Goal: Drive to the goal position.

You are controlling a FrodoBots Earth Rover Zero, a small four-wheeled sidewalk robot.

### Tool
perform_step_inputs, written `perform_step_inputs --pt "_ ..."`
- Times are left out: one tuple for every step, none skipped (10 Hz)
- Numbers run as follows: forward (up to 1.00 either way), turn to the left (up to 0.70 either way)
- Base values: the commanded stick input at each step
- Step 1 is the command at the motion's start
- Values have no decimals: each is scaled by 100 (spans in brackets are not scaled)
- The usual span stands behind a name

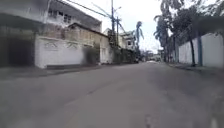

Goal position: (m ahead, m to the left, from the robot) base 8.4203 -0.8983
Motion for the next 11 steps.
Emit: perform_step_inputs --pt "100 0" --pt "100 0" --pt "100 0" --pt "100 0" --pt "100 0" --pt "100 0" --pt "100 0" --pt "100 0" --pt "100 0" --pt "100 0" --pt "100 0"
